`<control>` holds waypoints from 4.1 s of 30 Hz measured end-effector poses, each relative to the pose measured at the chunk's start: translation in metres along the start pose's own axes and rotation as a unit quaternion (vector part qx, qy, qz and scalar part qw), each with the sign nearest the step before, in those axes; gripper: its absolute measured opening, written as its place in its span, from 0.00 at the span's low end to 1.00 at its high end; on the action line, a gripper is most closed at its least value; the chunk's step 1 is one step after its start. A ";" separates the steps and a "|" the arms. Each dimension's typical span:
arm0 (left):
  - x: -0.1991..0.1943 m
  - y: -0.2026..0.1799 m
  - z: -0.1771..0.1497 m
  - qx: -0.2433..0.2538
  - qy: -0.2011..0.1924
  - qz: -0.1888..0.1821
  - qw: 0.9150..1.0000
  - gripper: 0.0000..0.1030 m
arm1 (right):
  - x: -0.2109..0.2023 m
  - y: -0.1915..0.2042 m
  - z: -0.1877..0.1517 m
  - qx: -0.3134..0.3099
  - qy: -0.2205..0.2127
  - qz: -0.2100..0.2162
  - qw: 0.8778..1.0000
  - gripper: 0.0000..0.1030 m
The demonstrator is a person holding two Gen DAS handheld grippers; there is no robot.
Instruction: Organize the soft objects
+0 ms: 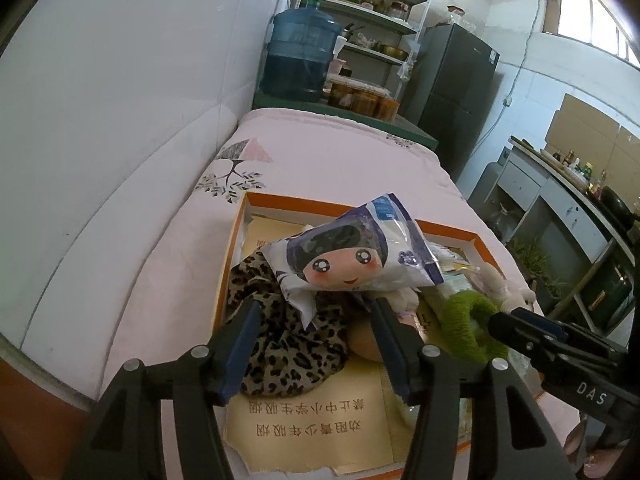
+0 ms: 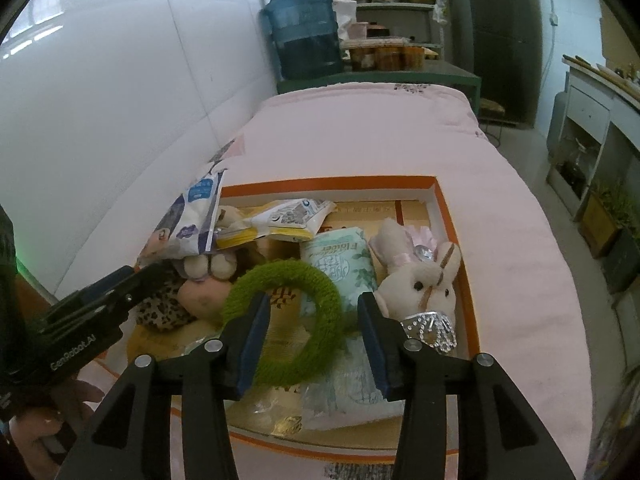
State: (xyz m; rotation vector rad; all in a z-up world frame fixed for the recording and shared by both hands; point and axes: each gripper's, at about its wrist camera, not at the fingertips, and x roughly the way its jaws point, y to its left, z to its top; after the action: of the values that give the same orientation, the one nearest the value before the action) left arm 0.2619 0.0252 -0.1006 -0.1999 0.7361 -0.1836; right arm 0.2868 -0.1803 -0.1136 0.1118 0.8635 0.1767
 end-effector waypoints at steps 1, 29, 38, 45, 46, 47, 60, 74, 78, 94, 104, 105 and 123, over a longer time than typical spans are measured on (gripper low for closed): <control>-0.001 -0.001 0.000 0.000 -0.001 0.000 1.000 0.55 | -0.001 0.000 0.000 0.000 0.000 0.000 1.000 0.46; -0.038 -0.009 -0.002 0.008 -0.017 -0.001 1.000 0.55 | -0.038 0.011 -0.008 -0.002 -0.016 -0.001 1.000 0.46; -0.051 -0.011 -0.005 0.012 -0.021 0.001 1.000 0.55 | -0.048 0.016 -0.012 -0.005 -0.020 -0.001 1.000 0.46; -0.055 -0.010 -0.005 0.015 -0.022 0.001 1.000 0.55 | -0.053 0.020 -0.013 -0.006 -0.024 -0.001 1.000 0.46; -0.055 -0.010 -0.005 0.015 -0.022 0.001 1.000 0.55 | -0.054 0.021 -0.014 -0.006 -0.024 0.000 1.000 0.46; -0.057 -0.010 -0.005 0.015 -0.023 0.002 1.000 0.55 | -0.056 0.022 -0.015 -0.007 -0.025 0.000 1.000 0.46; -0.077 -0.014 -0.013 0.021 -0.028 0.005 0.999 0.55 | -0.072 0.029 -0.023 -0.010 -0.030 0.003 1.000 0.46; -0.094 -0.017 -0.019 0.027 -0.033 0.011 0.999 0.55 | -0.089 0.036 -0.034 -0.012 -0.036 0.004 0.999 0.46; -0.102 -0.017 -0.022 0.028 -0.036 0.014 0.999 0.55 | -0.094 0.038 -0.035 -0.013 -0.038 0.004 0.999 0.46; -0.119 -0.016 -0.032 0.032 -0.040 0.026 0.998 0.55 | -0.107 0.048 -0.045 -0.018 -0.043 0.001 0.999 0.46; -0.136 -0.017 -0.046 0.029 -0.045 0.041 0.998 0.55 | -0.121 0.056 -0.059 -0.024 -0.045 0.001 0.999 0.46; -0.139 -0.018 -0.048 0.029 -0.046 0.042 0.998 0.55 | -0.122 0.056 -0.061 -0.024 -0.045 0.001 0.999 0.46; -0.157 -0.029 -0.057 0.036 -0.056 0.047 0.997 0.55 | -0.146 0.062 -0.080 -0.025 -0.054 -0.001 0.998 0.46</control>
State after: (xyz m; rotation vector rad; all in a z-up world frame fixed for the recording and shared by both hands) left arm 0.1066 0.0277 -0.0337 -0.1051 0.6240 -0.1076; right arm 0.1256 -0.1467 -0.0459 0.0734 0.7519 0.1889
